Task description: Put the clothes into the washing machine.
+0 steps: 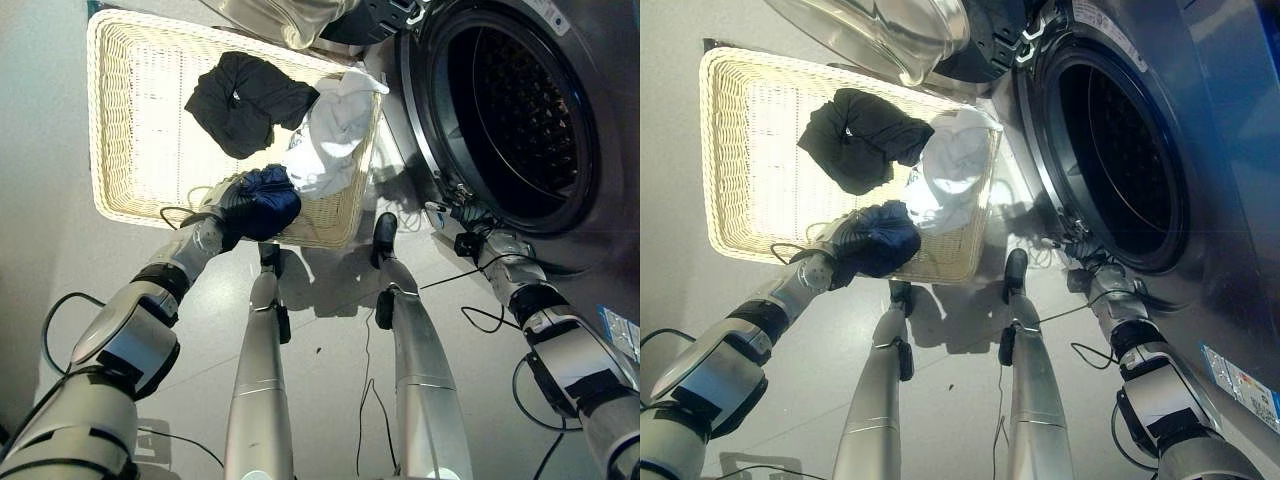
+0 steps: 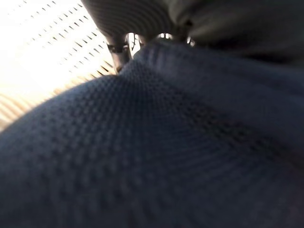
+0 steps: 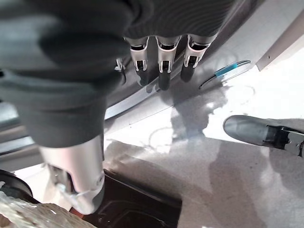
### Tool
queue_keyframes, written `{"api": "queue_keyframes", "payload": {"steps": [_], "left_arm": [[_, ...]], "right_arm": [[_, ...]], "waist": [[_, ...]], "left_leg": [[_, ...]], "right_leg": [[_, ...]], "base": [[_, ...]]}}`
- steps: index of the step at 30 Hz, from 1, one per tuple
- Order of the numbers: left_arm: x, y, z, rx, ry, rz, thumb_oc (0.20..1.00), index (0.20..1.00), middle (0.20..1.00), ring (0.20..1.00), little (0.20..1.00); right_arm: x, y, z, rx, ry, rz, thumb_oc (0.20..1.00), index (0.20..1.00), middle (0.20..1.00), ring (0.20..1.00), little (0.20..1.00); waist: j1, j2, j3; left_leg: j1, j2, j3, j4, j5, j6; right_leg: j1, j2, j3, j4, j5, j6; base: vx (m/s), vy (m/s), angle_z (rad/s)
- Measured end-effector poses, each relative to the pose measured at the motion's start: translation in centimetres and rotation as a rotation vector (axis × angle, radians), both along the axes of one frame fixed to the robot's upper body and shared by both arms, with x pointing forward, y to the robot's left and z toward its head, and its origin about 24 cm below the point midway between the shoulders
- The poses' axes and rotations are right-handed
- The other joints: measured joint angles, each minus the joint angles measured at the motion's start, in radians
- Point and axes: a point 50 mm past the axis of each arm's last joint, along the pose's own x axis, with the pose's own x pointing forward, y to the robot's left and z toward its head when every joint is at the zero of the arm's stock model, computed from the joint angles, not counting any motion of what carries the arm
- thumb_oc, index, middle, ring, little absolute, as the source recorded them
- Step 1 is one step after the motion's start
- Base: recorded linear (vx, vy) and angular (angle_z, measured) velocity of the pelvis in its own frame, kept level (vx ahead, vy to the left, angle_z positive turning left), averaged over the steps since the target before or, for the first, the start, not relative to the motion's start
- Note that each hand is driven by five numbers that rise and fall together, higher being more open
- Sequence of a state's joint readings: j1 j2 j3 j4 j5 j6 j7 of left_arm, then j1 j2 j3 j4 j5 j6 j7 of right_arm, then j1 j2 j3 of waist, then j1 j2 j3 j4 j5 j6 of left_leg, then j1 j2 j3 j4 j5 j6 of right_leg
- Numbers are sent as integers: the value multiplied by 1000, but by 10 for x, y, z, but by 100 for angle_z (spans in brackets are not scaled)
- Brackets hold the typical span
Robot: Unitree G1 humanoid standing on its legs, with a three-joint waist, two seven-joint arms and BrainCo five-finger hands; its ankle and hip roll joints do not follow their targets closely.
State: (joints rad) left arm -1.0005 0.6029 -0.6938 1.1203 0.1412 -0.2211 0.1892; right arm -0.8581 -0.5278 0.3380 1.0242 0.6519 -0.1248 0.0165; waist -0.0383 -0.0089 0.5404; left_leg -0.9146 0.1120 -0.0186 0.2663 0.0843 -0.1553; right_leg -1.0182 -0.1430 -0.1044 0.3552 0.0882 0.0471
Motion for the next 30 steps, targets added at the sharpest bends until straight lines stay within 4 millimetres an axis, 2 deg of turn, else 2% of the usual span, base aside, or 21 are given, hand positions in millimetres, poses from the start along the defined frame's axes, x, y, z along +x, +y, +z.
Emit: {"api": "queue_keyframes", "payload": {"steps": [4,7,13,15,16,21,22,26,27,30], "left_arm": [[-2,1,-3,-62,-8,9,200,200,200,200,200],[-5,1,-6,-191,-42,11,200,200,200,200,200],[-18,-6,6,-632,-249,-13,200,200,200,200,200],[-18,-6,6,-632,-249,-13,200,200,200,200,200],[-24,-17,14,-722,-326,-86,200,200,200,200,200],[-34,-42,29,-864,-438,-231,200,200,200,200,200],[-37,-49,32,-885,-456,-274,200,200,200,200,200],[-41,-55,37,-898,-475,-316,200,200,200,200,200],[-50,-68,52,-912,-527,-426,200,200,200,200,200],[-58,-77,61,-931,-559,-499,200,200,200,200,200]], "right_arm": [[-1,4,-1,43,-9,15,1000,1000,1000,1000,1000],[-3,10,0,104,-40,48,1000,1000,1000,1000,1000],[-12,31,12,277,-149,158,1000,1000,1000,1000,1000],[-12,31,12,277,-149,158,1000,1000,1000,1000,1000],[-18,46,16,354,-191,225,1000,1000,1000,1000,1000],[-28,71,20,445,-224,329,1000,1000,1000,1000,1000],[-30,82,22,466,-229,370,1000,1000,1000,1000,1000],[-33,88,25,469,-232,405,1000,1000,1000,1000,1000],[-38,97,30,482,-249,454,1000,1000,1000,1000,1000],[-44,106,30,496,-240,504,1000,1000,1000,1000,1000]], "waist": [[0,0,0],[0,0,0],[8,0,0],[8,0,0],[16,0,0],[31,0,0],[31,-1,0],[30,-1,0],[30,-1,1],[30,-2,1]], "left_leg": [[0,0,0,1,0,0],[0,-1,0,0,0,0],[3,-5,-14,3,0,-1],[3,-5,-14,3,0,-1],[7,-8,-22,3,0,-1],[8,-12,-36,2,-2,-3],[8,-13,-36,3,-2,-3],[8,-13,-37,2,-2,-3],[8,-13,-38,2,-2,-3],[10,-13,-40,2,-2,-4]], "right_leg": [[0,0,1,0,0,0],[0,0,1,0,0,0],[2,-1,1,8,0,0],[2,-1,1,8,0,0],[5,-2,1,9,0,0],[6,-2,0,10,-1,1],[7,-3,0,10,-1,1],[7,-3,-1,10,-1,1],[7,-3,-2,13,-2,1],[7,-3,-4,17,-4,3]], "base": [[0,0,0],[0,0,0],[-3,-11,0],[-4,-19,0],[-10,-47,-1],[-2,-10,0],[0,0,0],[0,0,0],[0,0,0],[0,0,0]]}}
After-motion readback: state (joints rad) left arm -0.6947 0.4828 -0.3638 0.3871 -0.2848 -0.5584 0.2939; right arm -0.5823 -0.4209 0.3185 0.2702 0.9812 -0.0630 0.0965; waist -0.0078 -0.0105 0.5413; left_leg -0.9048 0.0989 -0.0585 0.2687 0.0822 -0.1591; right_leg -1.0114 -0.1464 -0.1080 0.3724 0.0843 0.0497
